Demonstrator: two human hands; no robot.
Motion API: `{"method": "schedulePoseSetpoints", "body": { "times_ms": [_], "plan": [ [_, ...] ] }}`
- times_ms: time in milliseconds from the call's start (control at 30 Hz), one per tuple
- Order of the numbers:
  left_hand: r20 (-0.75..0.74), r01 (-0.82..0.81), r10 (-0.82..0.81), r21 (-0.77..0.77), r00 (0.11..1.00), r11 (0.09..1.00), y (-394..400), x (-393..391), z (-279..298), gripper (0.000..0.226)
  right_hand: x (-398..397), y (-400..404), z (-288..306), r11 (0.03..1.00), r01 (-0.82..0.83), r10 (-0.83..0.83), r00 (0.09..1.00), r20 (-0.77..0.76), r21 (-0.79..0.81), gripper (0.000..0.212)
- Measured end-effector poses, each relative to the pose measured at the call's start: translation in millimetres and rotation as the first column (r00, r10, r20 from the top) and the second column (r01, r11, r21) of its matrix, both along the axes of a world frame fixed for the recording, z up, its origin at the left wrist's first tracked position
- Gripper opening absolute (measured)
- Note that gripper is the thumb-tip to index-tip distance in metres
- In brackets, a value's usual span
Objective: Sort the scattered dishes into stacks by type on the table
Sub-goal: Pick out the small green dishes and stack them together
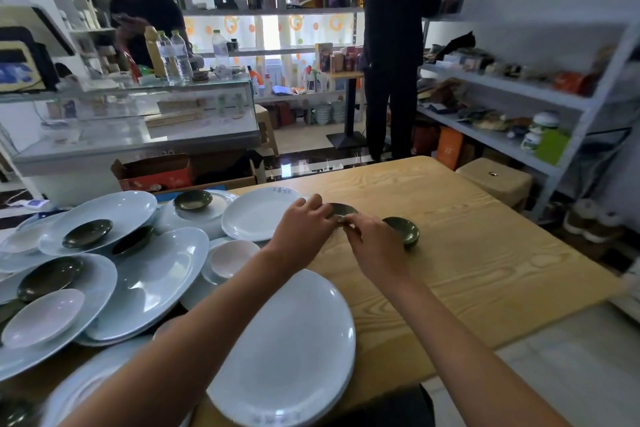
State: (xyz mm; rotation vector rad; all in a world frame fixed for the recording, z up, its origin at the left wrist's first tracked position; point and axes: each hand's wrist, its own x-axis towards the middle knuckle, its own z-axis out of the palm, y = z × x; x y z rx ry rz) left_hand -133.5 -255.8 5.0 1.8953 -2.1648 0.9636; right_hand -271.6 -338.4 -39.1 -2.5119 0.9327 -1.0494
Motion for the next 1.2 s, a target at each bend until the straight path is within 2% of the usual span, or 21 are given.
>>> {"method": "schedulePoseSetpoints", "body": {
  "times_ms": [67, 167, 233, 300, 367, 600, 800, 933, 1067, 1200],
  "plan": [
    [0.026, 0.019, -0.02, 0.012, 0.999, 1.0, -5.3, -7.6, -2.4, 0.026, -7.4, -5.2, -2.9, 0.999, 0.032, -0.033, 0.999, 0.006, 0.012, 0.021],
    [-0.061, 0.037, -0.034, 0.049, 0.998, 0.998, -15.8, -18.2, -5.4, 0.038, -21.1, -9.5, -6.1, 0.994, 0.105, -0.105, 0.993, 0.045, 0.007, 0.019],
    [-0.111, 0.01, 0.009, 0.163, 0.994, 0.986, -22.6, -25.0, -8.6, 0.052, -32.2, -16.2, -11.5, 0.982, 0.186, -0.187, 0.981, 0.054, 0.019, 0.018],
    [-0.098, -0.028, 0.061, 0.308, 0.993, 0.951, -26.7, -31.0, -13.7, 0.064, -43.6, -23.8, -21.0, 0.967, 0.252, -0.253, 0.967, 0.036, 0.038, 0.017],
    [-0.059, -0.038, 0.063, 0.365, 0.996, 0.93, -28.5, -36.3, -19.1, 0.065, -51.5, -30.3, -29.5, 0.954, 0.293, -0.294, 0.956, 0.012, 0.065, 0.018],
    [-0.036, -0.064, 0.087, 0.415, 0.996, 0.908, -24.0, -35.4, -28.9, 0.063, -65.1, -44.2, -48.4, 0.91, 0.388, -0.38, 0.921, -0.081, 0.148, 0.022],
    [-0.085, -0.101, 0.149, 0.413, 0.985, 0.905, -13.3, -16.4, -27.3, 0.06, -54.4, -46.0, -47.2, 0.916, 0.351, -0.343, 0.936, -0.075, 0.191, 0.031],
    [-0.161, -0.091, 0.167, 0.398, 0.973, 0.913, 0.3, -0.9, -27.9, 0.061, -39.9, -31.8, -40.2, 0.961, 0.228, -0.233, 0.973, 0.009, 0.155, 0.042],
    [-0.182, -0.133, 0.217, 0.389, 0.959, 0.912, 17.5, 25.9, -26.0, 0.061, -13.5, -16.9, -31.4, 0.987, 0.04, -0.042, 0.999, 0.013, 0.155, 0.031],
    [-0.224, -0.178, 0.27, 0.361, 0.936, 0.915, 29.0, 48.6, -20.1, 0.059, 15.4, -9.5, -29.3, 0.995, -0.058, 0.068, 0.99, -0.125, 0.084, 0.015]
  ]
}}
